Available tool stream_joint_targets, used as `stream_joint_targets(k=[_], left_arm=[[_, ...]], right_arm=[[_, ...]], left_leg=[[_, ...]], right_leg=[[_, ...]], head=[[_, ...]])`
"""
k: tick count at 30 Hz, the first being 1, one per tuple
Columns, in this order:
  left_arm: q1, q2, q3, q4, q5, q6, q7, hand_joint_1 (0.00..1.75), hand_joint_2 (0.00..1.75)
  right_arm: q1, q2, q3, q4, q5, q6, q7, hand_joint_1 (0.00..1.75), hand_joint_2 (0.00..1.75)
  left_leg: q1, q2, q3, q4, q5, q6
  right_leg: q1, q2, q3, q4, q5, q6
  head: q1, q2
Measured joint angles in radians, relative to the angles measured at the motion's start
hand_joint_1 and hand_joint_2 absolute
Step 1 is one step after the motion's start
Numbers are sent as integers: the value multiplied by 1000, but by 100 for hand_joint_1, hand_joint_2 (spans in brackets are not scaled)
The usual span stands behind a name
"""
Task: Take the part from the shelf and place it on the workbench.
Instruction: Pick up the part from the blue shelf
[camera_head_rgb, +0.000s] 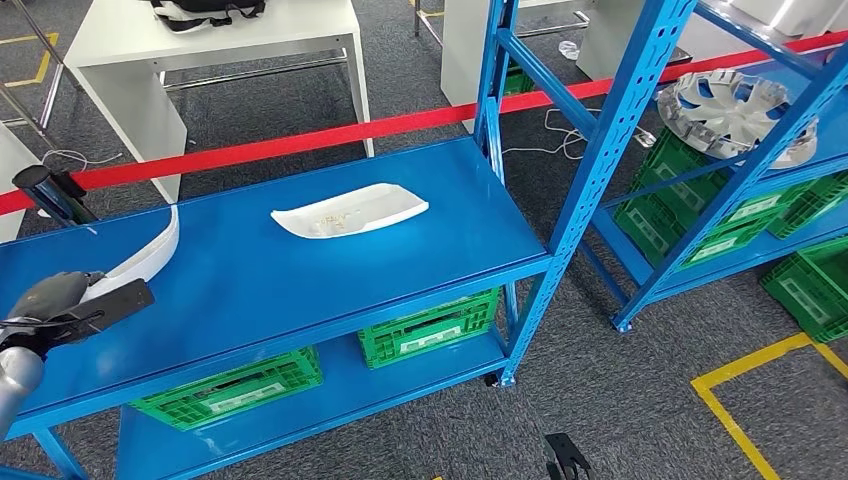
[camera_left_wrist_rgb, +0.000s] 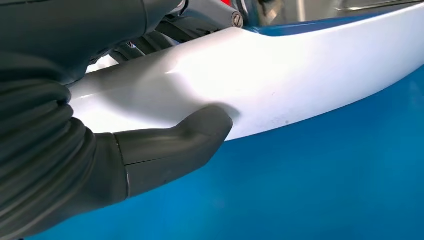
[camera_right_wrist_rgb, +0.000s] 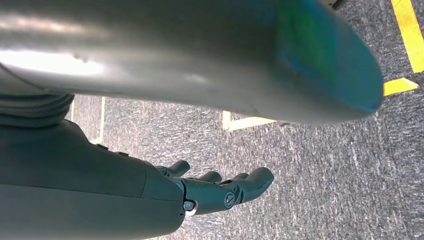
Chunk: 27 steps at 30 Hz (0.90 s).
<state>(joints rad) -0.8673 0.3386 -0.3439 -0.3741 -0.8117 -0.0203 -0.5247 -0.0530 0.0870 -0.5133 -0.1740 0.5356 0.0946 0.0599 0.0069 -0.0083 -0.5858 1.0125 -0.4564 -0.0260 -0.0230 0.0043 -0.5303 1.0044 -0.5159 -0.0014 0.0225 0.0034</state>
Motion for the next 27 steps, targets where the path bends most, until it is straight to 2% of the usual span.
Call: stream_joint_targets(k=[3,6,9,13,18,22,27], left_arm=[[6,-14,77,-23,164,-96,-74,175,175],[13,-29,167,-69,354,-282,-144,175,175],[18,-40,235,-131,490,-447,-169,175,175],[32,-44,256,-252,623,-568,-175,175,175],[37,-59,265,-393,762,-642,-161,175,175],[39,-74,267,-435,924,-727,-78,175,175],[45,-86,267,-453,1051,-754,-8,175,175]], right_arm=[[0,0,-2,0,2,-1,0,0,0],[0,0,-6,0,5,-2,-3,0,0],[1,0,-8,0,9,-3,-6,0,0],[3,0,-16,0,11,-3,-5,0,0],[3,0,-29,0,9,-2,-5,0,0],[3,0,-40,0,1,-1,-8,0,0],[4,0,-51,0,-1,-1,-9,0,0]], left_leg=[[0,0,0,0,0,0],[0,0,0,0,0,0],[0,1,0,0,0,0],[0,1,-1,0,0,0],[0,1,0,0,0,0],[-2,0,-1,1,-1,0],[-7,1,-1,2,-2,3]], right_leg=[[0,0,0,0,0,0],[0,0,0,0,0,0],[-1,1,0,0,0,0],[0,0,-1,0,0,0],[-1,0,-1,0,0,0],[-1,0,-1,-1,1,1],[-6,0,-1,-1,1,5]], head=[[0,0],[0,0],[0,0],[0,0],[0,0],[0,0],[0,0]])
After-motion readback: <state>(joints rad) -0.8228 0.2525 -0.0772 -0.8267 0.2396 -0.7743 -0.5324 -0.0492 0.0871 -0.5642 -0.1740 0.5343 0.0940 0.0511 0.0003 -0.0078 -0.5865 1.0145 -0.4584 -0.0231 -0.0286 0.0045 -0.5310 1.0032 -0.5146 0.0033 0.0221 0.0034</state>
